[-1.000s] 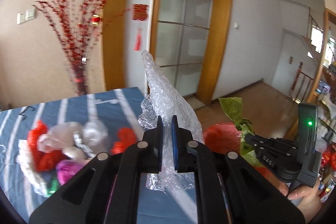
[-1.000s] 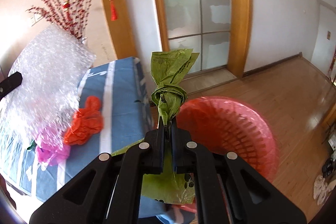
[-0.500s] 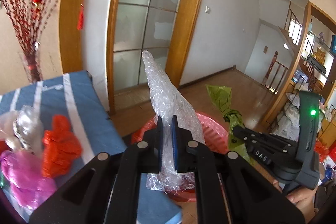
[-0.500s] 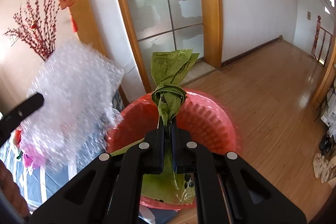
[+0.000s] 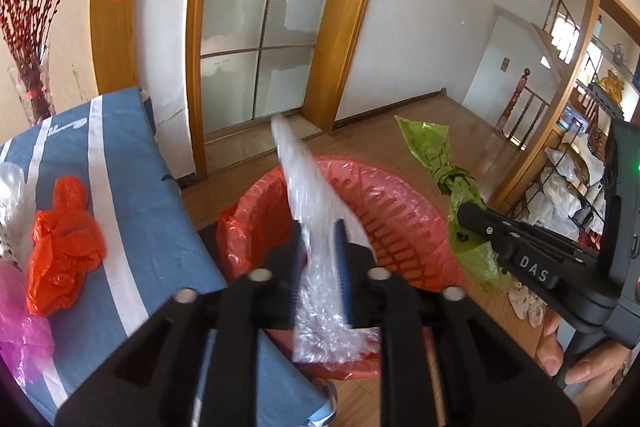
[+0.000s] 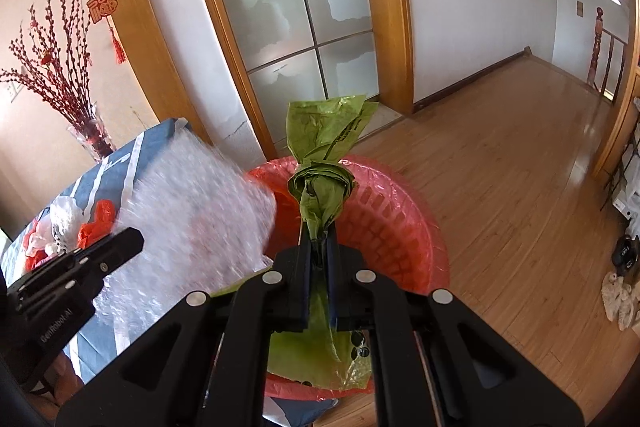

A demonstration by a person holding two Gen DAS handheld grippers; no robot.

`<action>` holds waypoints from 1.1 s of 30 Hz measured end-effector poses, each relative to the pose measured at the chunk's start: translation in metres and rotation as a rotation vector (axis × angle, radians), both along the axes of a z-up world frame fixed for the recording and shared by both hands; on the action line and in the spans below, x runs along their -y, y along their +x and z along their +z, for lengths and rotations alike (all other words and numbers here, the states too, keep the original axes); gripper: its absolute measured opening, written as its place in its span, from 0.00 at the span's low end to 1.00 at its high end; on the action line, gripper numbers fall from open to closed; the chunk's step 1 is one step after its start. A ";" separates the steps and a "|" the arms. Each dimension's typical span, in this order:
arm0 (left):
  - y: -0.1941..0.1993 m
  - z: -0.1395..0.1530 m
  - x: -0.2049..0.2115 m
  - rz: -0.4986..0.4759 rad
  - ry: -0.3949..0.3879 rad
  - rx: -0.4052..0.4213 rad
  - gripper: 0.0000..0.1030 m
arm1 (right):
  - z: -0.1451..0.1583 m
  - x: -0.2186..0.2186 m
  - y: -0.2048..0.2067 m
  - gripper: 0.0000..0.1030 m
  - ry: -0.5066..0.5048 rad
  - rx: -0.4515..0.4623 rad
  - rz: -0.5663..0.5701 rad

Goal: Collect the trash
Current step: 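Open both tools to drop the green bag and bubble wrap into the basket, then grasp the orange-red bag with the right tool while the left tool grasps a clear bag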

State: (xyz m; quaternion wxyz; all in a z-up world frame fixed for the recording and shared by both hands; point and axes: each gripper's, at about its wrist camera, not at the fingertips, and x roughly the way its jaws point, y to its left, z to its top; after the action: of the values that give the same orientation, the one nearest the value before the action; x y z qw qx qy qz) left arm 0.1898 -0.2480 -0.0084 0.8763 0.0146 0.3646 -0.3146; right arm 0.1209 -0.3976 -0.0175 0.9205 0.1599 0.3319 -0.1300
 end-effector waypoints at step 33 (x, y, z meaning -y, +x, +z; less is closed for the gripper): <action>-0.032 0.013 -0.260 0.552 0.101 0.203 0.56 | 0.002 -0.142 0.033 0.45 -0.103 0.039 0.269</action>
State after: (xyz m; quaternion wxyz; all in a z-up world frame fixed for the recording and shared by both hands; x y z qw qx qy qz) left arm 0.1577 0.0120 0.0047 0.9589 -0.0101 0.2803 -0.0427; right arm 0.1540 -0.2553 -0.0154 0.9428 0.0691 0.3255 -0.0190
